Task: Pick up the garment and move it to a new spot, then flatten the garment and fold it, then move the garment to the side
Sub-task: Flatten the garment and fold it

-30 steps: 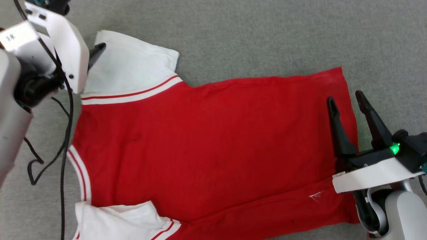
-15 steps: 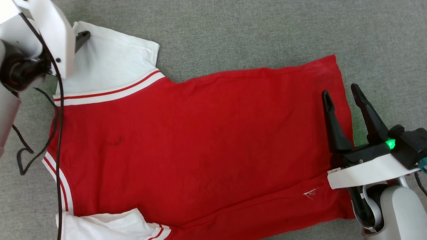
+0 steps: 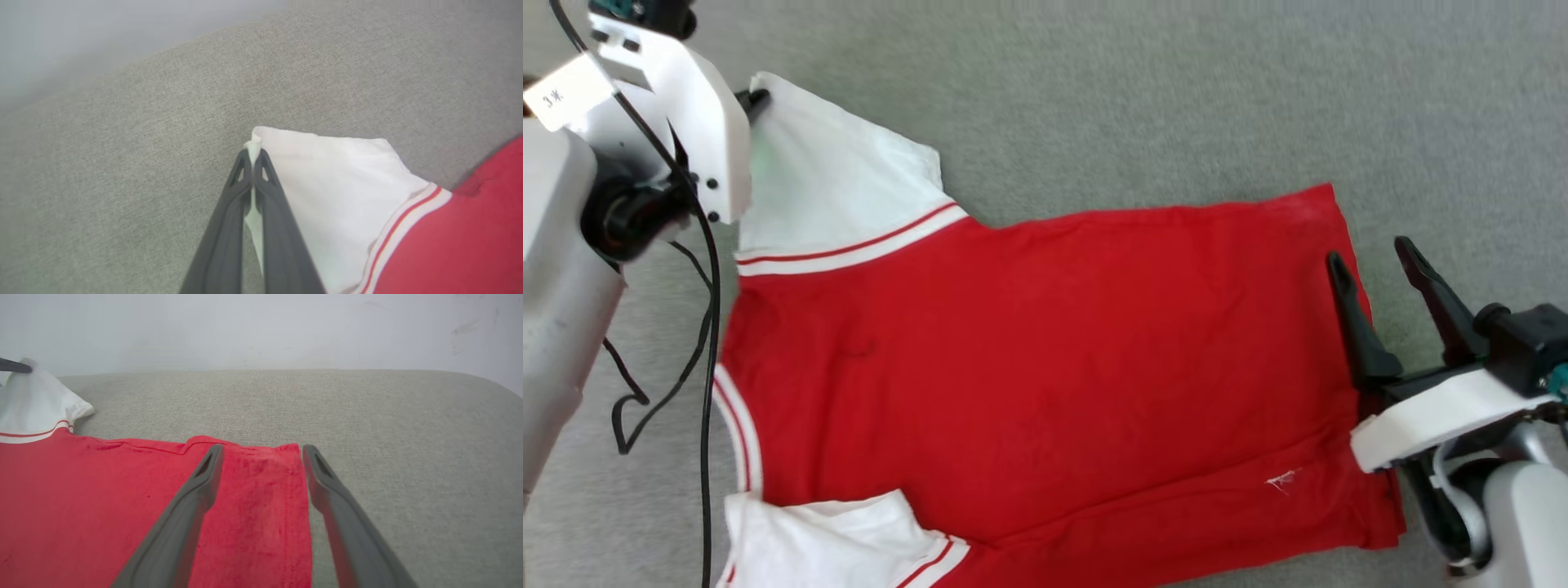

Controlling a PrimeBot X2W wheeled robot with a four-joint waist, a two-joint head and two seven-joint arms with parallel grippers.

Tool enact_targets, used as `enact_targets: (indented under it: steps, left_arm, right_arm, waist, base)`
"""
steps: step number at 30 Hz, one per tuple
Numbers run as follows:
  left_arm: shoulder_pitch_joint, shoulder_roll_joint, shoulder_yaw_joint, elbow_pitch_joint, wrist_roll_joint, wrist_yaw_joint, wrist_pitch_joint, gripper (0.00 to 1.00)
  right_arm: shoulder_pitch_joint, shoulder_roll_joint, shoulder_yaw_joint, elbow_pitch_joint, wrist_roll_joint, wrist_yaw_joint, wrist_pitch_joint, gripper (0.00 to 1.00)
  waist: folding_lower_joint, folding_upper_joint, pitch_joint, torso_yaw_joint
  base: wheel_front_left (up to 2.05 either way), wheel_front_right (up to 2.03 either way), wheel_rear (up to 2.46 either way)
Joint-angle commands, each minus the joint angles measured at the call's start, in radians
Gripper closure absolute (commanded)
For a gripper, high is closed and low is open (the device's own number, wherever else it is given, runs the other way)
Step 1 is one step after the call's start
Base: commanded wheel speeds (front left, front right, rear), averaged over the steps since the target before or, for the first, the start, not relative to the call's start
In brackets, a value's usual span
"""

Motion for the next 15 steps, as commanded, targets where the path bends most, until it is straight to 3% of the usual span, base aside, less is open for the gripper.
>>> enact_targets:
  steps: [1, 8, 9, 15]
  left_arm:
    - [0.022, 0.006, -0.007, -0.020, -0.006, 0.002, -0.010, 1.00]
    - [0.107, 0.028, -0.043, -0.170, -0.006, 0.007, -0.022, 1.00]
    - [0.107, 0.028, -0.043, -0.170, -0.006, 0.007, -0.022, 1.00]
    - [0.172, 0.061, -0.047, -0.340, 0.010, 0.046, -0.050, 1.00]
  right_arm:
    - [0.010, -0.027, -0.014, 0.002, -0.005, -0.001, 0.041, 0.00]
    - [-0.027, -0.126, -0.064, -0.020, 0.007, -0.001, 0.332, 0.00]
    - [-0.027, -0.126, -0.064, -0.020, 0.007, -0.001, 0.332, 0.00]
    - [-0.108, -0.247, -0.040, -0.004, 0.038, -0.001, 0.640, 0.00]
  waist:
    - [0.0000, 0.0000, -0.053, 0.038]
    - [0.0000, 0.0000, -0.107, 0.105]
    - [0.0000, 0.0000, -0.107, 0.105]
    - [0.0000, 0.0000, -0.095, 0.155]
  base:
    - [0.00, 0.00, 0.00]
    - [0.00, 0.00, 0.00]
    - [0.00, 0.00, 0.00]
    - [0.00, 0.00, 0.00]
